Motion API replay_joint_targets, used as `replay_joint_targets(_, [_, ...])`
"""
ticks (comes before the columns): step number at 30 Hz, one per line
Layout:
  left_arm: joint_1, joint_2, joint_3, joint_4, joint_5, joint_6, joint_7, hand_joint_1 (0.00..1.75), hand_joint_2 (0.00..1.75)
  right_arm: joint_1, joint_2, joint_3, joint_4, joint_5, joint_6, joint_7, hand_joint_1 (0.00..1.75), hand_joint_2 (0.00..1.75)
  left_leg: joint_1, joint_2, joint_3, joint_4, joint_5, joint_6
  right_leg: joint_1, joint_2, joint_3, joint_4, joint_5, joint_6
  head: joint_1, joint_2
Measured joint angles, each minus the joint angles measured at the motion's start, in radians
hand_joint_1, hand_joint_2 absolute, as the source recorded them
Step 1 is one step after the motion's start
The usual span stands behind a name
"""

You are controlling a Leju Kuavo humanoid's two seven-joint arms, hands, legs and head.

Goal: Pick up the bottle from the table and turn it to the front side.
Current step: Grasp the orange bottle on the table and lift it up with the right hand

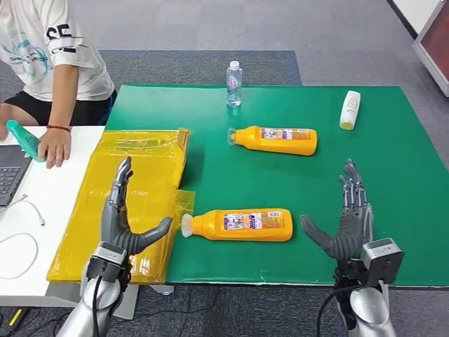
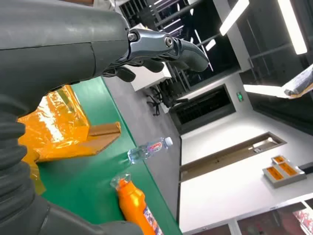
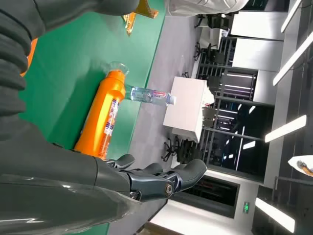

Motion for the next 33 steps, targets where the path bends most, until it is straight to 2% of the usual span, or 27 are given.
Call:
replay_joint_targets(5, [0.000, 0.004, 0.000, 0.000, 0.005, -0.020, 0.002, 0.00, 1.75, 0.000, -0.005, 0.000, 0.000, 0.013, 0.005, 0.001, 0.00, 1.75, 0.000, 0.000, 0.000, 0.000, 0.000, 0.000, 0.000, 0.000, 0.000, 0.000, 0.000, 0.000, 0.000, 0.000])
replay_joint_targets(17, [-0.001, 0.011, -0.002, 0.001, -0.006, -0.053, 0.006, 0.00, 1.75, -0.023, -0.076, 0.055, 0.030, 0.223, 0.041, 0.031, 0.00, 1.75, 0.000, 0.000, 0.000, 0.000, 0.000, 0.000, 0.000, 0.000, 0.000, 0.000, 0.000, 0.000, 0.000, 0.000])
replay_joint_targets(27, [-0.029, 0.016, -0.016, 0.026, -0.015, -0.092, 0.006, 0.00, 1.75, -0.137, -0.194, 0.211, 0.148, 0.495, 0.082, 0.132, 0.00, 1.75, 0.000, 0.000, 0.000, 0.000, 0.000, 0.001, 0.000, 0.000, 0.000, 0.000, 0.001, 0.001, 0.000, 0.000])
replay_joint_targets(33, [-0.042, 0.016, -0.031, 0.049, -0.022, -0.110, 0.009, 0.00, 1.75, -0.229, -0.230, 0.308, 0.224, 0.553, 0.083, 0.197, 0.00, 1.75, 0.000, 0.000, 0.000, 0.000, 0.001, 0.001, 0.000, 0.000, 0.000, 0.000, 0.001, 0.001, 0.000, 0.000])
